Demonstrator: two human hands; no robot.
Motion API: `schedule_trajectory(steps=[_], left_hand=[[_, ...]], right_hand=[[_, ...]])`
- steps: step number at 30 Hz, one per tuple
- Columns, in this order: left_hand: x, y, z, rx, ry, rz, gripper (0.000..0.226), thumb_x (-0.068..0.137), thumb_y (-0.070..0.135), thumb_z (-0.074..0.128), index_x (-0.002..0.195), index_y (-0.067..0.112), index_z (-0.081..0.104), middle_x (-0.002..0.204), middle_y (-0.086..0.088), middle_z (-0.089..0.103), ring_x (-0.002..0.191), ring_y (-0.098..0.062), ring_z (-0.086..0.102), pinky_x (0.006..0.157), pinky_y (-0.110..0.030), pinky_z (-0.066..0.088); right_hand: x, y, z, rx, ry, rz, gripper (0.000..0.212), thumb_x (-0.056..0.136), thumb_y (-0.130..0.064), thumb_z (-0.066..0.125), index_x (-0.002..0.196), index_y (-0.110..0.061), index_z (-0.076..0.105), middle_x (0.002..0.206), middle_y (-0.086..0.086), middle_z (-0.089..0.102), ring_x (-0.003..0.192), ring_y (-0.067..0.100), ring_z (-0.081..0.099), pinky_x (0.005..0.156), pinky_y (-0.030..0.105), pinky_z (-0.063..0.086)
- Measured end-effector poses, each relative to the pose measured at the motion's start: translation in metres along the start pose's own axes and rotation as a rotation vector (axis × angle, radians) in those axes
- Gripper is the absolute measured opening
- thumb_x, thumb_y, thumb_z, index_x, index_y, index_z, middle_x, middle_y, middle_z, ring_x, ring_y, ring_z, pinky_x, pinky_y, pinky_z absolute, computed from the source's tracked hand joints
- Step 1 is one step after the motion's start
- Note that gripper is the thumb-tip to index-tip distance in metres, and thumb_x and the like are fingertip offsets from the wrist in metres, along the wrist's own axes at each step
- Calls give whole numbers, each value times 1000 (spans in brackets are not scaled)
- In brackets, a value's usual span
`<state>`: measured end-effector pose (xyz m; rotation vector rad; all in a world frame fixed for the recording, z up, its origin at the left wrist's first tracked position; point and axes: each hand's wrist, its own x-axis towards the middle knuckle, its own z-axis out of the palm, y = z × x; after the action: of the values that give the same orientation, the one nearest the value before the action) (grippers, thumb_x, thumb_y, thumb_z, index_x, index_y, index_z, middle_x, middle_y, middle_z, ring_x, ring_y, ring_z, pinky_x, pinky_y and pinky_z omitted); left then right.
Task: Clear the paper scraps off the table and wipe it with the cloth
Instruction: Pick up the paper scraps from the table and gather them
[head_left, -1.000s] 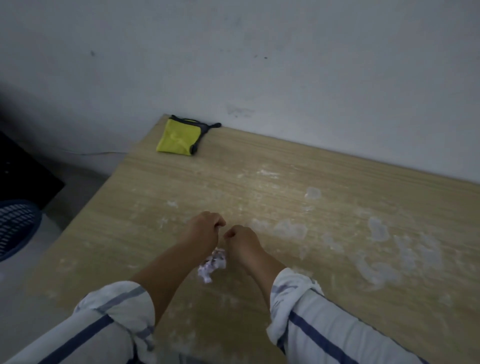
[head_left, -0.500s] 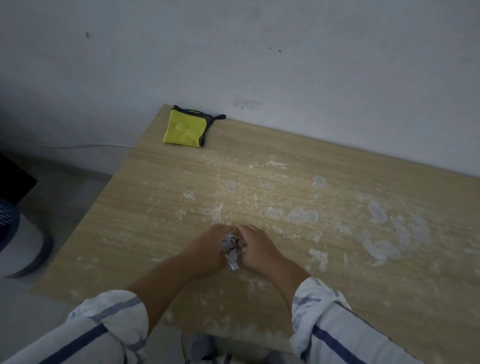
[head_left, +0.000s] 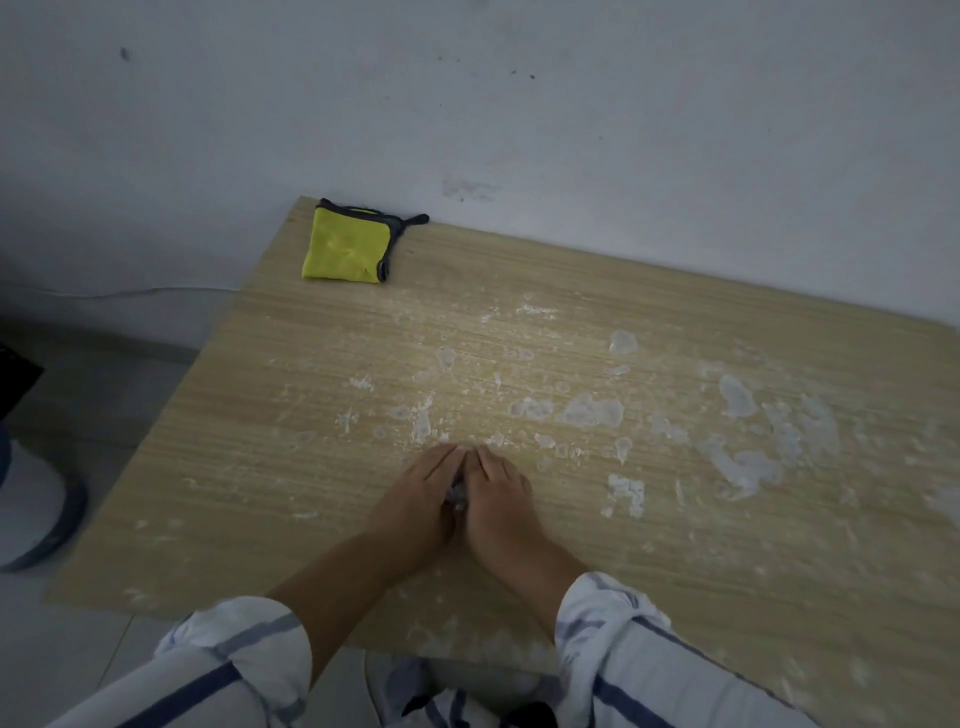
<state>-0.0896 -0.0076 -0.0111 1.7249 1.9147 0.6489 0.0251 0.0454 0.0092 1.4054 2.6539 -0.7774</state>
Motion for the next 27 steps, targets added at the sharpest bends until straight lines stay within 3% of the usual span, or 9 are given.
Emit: schedule_trajectory(steps=[2, 5, 8, 12, 15, 18, 20, 23, 27], left_hand=[[-1, -3, 3, 41, 2, 33, 62, 85, 17, 42, 145, 13, 28, 152, -4, 29, 143, -17, 17, 118, -27, 7], [-2, 0, 5, 139, 2, 48, 69, 80, 33, 31, 146, 13, 26, 153, -3, 27, 144, -16, 11, 113, -27, -2], [-2, 4, 8, 232, -23, 33, 76, 76, 43, 22, 146, 12, 27, 153, -5, 27, 144, -22, 15, 113, -32, 0], [1, 16, 12, 413, -1, 46, 61, 76, 36, 37, 131, 11, 48, 135, -10, 54, 129, -29, 46, 113, -43, 24], [0, 34, 22, 412, -1, 123, 55, 76, 29, 40, 128, 12, 45, 132, -9, 57, 129, -28, 45, 111, -45, 18], [0, 52, 36, 442, -51, 151, 60, 72, 26, 39, 129, 12, 52, 130, -7, 59, 129, -27, 46, 112, -46, 10], [1, 62, 45, 472, -84, 149, 61, 71, 28, 38, 127, 11, 55, 130, -7, 59, 127, -27, 49, 110, -49, 10], [4, 72, 58, 519, -109, 158, 62, 75, 33, 37, 132, 12, 45, 133, -6, 57, 129, -27, 47, 109, -54, 9], [10, 74, 64, 557, -129, 57, 59, 84, 43, 33, 127, 9, 56, 132, -8, 58, 128, -27, 48, 109, -59, 1]], right_hand=[[-3, 5, -2, 11, -17, 3, 58, 97, -16, 35, 148, -15, 9, 158, 5, 1, 144, 25, 7, 117, 36, 8], [-8, 11, -8, 101, -28, 1, 62, 95, -5, 34, 148, -13, 4, 158, 4, -9, 145, 21, 0, 115, 29, 7], [-10, 19, -12, 138, 34, -1, 60, 93, -4, 37, 148, -12, 13, 158, 6, 8, 144, 20, 10, 116, 29, 12], [-9, 37, -17, 139, 145, 19, 46, 93, -11, 45, 139, -6, 39, 147, 11, 38, 137, 25, 31, 114, 35, 24], [-9, 56, -21, 115, 231, 92, 35, 93, -19, 48, 123, -4, 57, 132, 13, 53, 124, 31, 45, 107, 41, 34], [-12, 75, -27, 64, 263, 183, 28, 92, -17, 49, 115, -10, 62, 128, 5, 54, 122, 25, 44, 101, 39, 31], [-14, 87, -32, 42, 262, 225, 30, 90, -16, 48, 118, -15, 60, 131, 1, 50, 124, 22, 39, 99, 38, 29], [-12, 98, -38, 38, 223, 250, 35, 90, -19, 47, 125, -19, 55, 134, 0, 45, 125, 21, 36, 101, 38, 28], [-5, 103, -40, -9, 169, 227, 39, 92, -26, 44, 130, -20, 50, 137, 2, 42, 127, 24, 33, 104, 40, 27]])
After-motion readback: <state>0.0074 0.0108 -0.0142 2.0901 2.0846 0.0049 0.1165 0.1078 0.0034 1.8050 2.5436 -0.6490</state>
